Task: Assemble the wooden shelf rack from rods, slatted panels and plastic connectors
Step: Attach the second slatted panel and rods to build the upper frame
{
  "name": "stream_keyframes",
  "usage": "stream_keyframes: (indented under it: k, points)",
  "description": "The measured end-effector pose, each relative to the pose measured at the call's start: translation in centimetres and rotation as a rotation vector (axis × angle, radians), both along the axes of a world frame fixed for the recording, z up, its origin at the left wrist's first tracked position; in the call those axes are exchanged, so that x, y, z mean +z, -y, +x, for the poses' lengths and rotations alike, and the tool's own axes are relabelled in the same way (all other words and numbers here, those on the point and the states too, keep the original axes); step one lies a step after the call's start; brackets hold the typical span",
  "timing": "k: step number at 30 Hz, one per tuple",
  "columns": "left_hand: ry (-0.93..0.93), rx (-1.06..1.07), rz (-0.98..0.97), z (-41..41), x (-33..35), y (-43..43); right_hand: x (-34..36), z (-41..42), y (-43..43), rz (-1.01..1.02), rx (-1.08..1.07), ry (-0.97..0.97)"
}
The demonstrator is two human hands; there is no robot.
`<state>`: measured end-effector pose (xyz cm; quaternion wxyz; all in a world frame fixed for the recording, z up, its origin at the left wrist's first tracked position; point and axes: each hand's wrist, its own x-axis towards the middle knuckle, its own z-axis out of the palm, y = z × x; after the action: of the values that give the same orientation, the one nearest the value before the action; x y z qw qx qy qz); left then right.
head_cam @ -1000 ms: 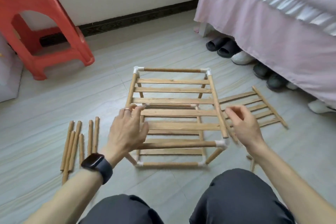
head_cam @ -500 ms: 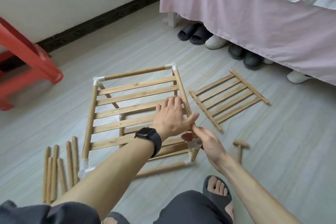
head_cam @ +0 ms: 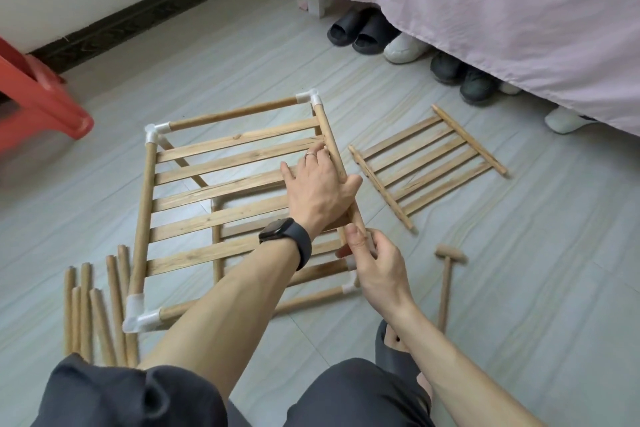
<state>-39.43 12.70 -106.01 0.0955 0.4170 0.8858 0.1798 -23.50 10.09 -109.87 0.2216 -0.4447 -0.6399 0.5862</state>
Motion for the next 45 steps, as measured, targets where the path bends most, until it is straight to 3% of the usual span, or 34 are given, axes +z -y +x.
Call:
stream_keyframes:
  k: [7, 19, 28, 32, 35, 38, 40, 43, 45]
  points:
    - [-0.037, 0.014, 0.000, -0.1, 0.2, -0.2, 0.2, -0.5, 0.5, -0.082, -0.142, -0.030]
    - [-0.097, 0.032, 0.041, 0.0, -0.3, -1.5, 0.3, -1.8, 1.2, -0.005, -0.285, -0.013]
    - [-0.053, -0.069, -0.086, -0.2, -0.4, -0.5, -0.2, -2.2, 0.7, 0.186, -0.201, 0.131]
    - [0.038, -0.241, -0.162, -2.6, 2.2, 0.6, -0.1, -2.0, 0.2, 0.205, -0.154, 0.209]
    - [-0.053, -0.318, -0.164, -6.9, 5.8, 3.7, 0.2, -2.3, -0.5, 0.192, -0.100, 0.264]
    - [-0.071, -0.172, -0.117, -11.6, 8.3, 9.9, 0.5, -3.0, -1.1, 0.170, -0.080, 0.291]
    - [0.048, 0.074, -0.020, -13.5, 8.2, 15.6, 0.5, -3.2, -1.4, 0.183, -0.077, 0.325]
    - [0.388, 0.573, 0.066, -13.2, 5.9, 24.1, 0.3, -3.2, -1.8, 0.212, -0.073, 0.354]
    - [0.773, 0.725, 0.038, -11.6, 3.6, 28.1, 0.3, -3.2, -1.6, 0.227, -0.076, 0.368]
